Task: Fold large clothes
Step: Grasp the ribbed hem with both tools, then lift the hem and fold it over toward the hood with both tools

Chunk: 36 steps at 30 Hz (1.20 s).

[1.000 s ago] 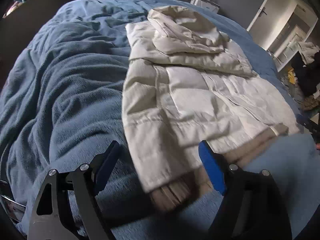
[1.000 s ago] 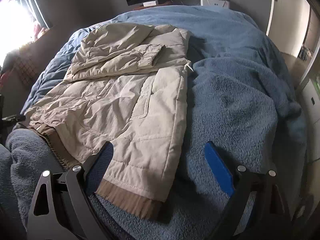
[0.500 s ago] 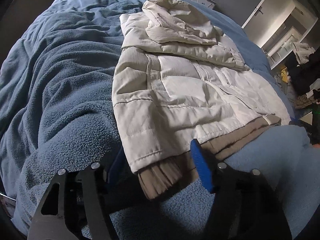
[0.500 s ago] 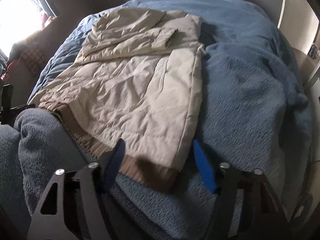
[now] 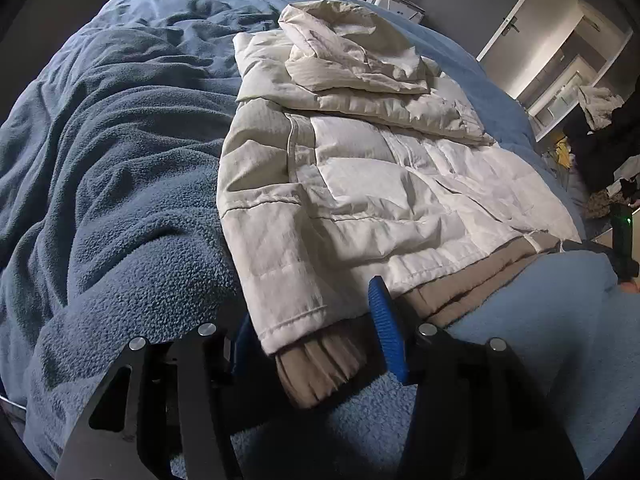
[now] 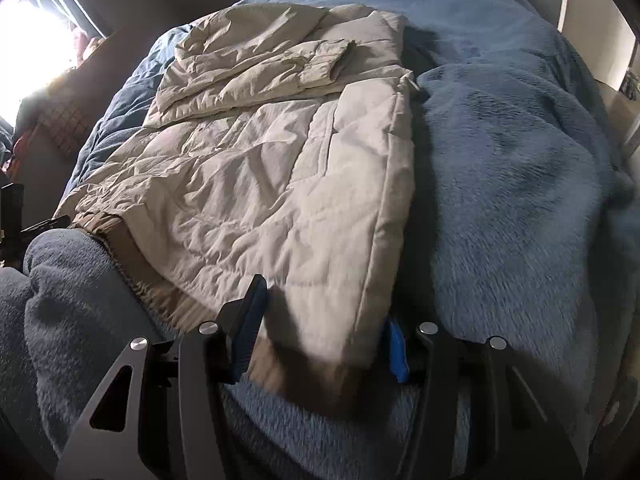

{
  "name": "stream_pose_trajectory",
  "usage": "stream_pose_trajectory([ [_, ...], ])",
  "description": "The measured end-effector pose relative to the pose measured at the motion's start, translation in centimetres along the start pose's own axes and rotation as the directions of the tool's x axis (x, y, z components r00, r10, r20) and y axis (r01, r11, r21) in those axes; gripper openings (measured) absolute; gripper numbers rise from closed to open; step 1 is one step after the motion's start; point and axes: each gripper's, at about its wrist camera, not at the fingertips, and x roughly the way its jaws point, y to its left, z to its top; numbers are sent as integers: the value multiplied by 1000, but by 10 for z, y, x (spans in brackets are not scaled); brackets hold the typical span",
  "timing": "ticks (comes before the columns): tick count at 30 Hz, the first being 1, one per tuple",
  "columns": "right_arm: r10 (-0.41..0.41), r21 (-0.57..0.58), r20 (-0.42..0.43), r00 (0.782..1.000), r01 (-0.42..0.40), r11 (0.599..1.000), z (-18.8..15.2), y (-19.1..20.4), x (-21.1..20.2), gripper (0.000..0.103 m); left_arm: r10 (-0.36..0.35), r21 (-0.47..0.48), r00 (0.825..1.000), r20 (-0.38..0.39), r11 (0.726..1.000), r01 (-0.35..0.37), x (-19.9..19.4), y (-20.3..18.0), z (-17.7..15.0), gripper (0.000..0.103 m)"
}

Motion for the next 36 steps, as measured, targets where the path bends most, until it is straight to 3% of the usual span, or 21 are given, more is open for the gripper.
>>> stream_pose_trajectory([
  [2, 2, 4, -3, 1000, -2, 1000, 2, 0, 2, 44, 14, -9, 1000, 5, 1000, -14, -1, 4, 0, 35],
  [4, -26, -52, 38, 999, 27, 998, 3, 9, -5, 21, -3, -3, 1000, 18, 1000, 3, -6, 6, 0, 23],
  [7, -66, -133, 124, 990, 83, 988, 8, 24, -22, 15, -5, 27, 998, 58, 1000, 3, -15, 3, 6, 16],
  [16, -52, -170, 306, 951, 108, 979, 71, 27, -60, 14, -71, 39, 973, 221, 997, 64, -45, 8, 75, 14],
  [20, -33, -143, 390, 920, 95, 985, 120, 21, -71, 14, -102, 14, 951, 290, 995, 103, -50, 18, 121, 14],
  [25, -13, -77, 440, 898, 52, 996, 181, 8, -66, 14, -112, -27, 933, 341, 991, 129, -44, 35, 179, 14],
  [31, -22, 12, 448, 894, 18, 1000, 271, -11, -37, 14, -55, -64, 937, 346, 995, 82, -15, 51, 251, 14],
  [36, -45, 118, 423, 905, -6, 993, 336, -35, 15, 14, 11, -99, 958, 286, 995, 18, 34, 59, 317, 14],
])
